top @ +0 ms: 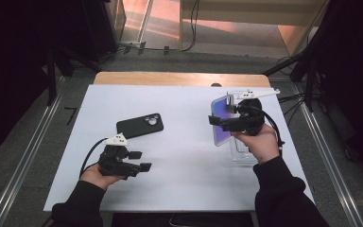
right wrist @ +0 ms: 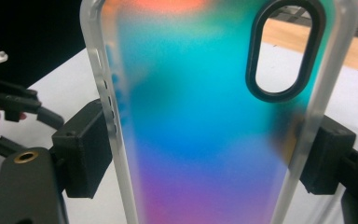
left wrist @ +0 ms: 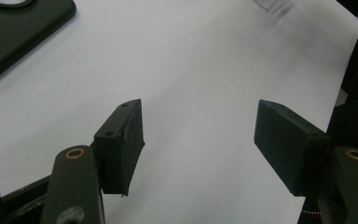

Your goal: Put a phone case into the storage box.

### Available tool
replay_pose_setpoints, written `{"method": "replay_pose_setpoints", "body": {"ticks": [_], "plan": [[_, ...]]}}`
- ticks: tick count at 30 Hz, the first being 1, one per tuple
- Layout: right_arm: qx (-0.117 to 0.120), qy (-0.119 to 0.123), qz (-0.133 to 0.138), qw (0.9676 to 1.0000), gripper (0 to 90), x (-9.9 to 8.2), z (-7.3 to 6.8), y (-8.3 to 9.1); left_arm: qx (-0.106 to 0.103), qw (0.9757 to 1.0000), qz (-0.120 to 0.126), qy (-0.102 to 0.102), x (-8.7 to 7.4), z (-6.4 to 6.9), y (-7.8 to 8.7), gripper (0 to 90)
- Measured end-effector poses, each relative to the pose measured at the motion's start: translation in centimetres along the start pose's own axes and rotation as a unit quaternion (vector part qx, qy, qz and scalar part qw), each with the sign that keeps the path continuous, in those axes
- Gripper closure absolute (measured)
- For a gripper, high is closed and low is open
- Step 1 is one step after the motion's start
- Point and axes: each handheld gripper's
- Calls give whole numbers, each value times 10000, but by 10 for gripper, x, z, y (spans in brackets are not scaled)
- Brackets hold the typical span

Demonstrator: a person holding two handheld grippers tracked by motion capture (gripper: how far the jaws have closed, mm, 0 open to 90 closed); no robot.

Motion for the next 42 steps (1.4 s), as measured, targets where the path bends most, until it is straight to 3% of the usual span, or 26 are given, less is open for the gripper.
{"method": "replay_pose_setpoints", "body": {"ticks": [9,14,19,28,34,42], "plan": [[-324,-130,95,9993,165,3,20,16,75,9999,46,67,-5,-2,4,326],[-661,-261,110,9974,165,2,31,23,115,9999,48,88,-7,-2,6,326],[-1051,-341,141,9938,166,0,40,26,138,9998,72,115,-8,-2,7,326],[-1612,-630,345,9843,165,-9,62,28,147,9996,146,177,-7,-4,8,326],[-1714,-782,387,9813,165,-10,75,22,142,9997,167,143,-6,-3,7,326],[-1829,-832,123,9795,165,-4,94,5,137,9997,149,128,-5,-3,5,327]]}}
Point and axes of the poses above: each handheld gripper's, and its own axes: y roughly backward along the jaws, x roughly out of its top, z roughly to its right, and after that the axes turned 13 degrees about y, right-handed
